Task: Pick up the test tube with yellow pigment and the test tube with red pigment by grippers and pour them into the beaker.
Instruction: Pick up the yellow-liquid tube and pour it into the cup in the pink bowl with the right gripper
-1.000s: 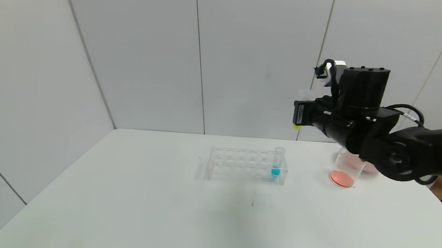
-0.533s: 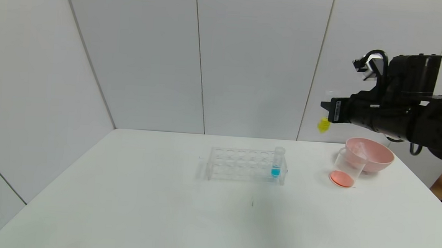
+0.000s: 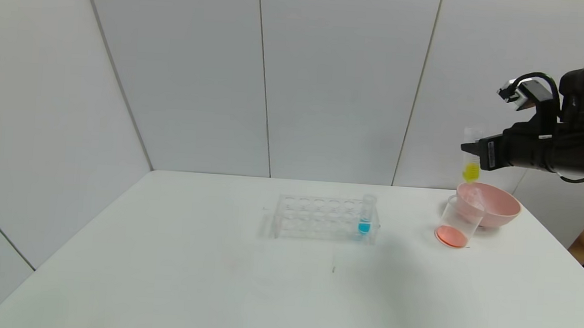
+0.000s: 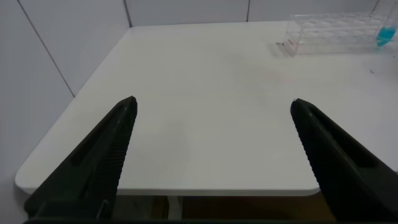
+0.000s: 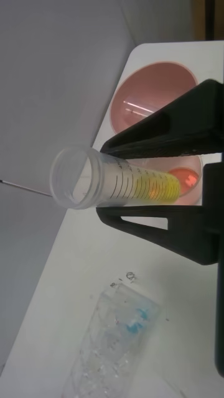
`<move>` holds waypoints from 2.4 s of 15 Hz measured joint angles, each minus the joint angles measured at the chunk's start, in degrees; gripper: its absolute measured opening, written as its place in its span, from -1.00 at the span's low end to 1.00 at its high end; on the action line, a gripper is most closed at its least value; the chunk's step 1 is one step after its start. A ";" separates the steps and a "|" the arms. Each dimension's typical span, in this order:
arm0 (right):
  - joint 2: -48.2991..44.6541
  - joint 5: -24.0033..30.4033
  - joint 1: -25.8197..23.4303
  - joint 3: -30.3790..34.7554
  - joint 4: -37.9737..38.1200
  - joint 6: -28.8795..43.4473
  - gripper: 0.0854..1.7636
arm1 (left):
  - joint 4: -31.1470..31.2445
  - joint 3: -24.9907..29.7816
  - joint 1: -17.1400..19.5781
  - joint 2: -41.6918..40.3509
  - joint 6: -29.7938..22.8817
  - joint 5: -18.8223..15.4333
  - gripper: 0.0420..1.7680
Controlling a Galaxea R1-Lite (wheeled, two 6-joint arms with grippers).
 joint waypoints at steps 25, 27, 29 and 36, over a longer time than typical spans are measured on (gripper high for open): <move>13.56 -2.22 -8.02 -32.21 46.65 -37.08 -0.51 | 0.02 0.00 0.00 0.00 0.00 0.00 1.00; 13.95 -4.40 -7.91 -32.37 47.62 -39.68 -0.51 | 0.02 0.00 0.00 0.00 -0.02 0.00 1.00; 14.24 -6.07 -7.70 -32.41 48.54 -41.68 -0.51 | 0.02 0.00 0.00 0.00 -0.02 0.00 1.00; 14.80 -11.70 -6.33 -32.43 49.80 -47.41 -0.51 | 0.00 0.00 0.00 0.00 -0.02 0.00 1.00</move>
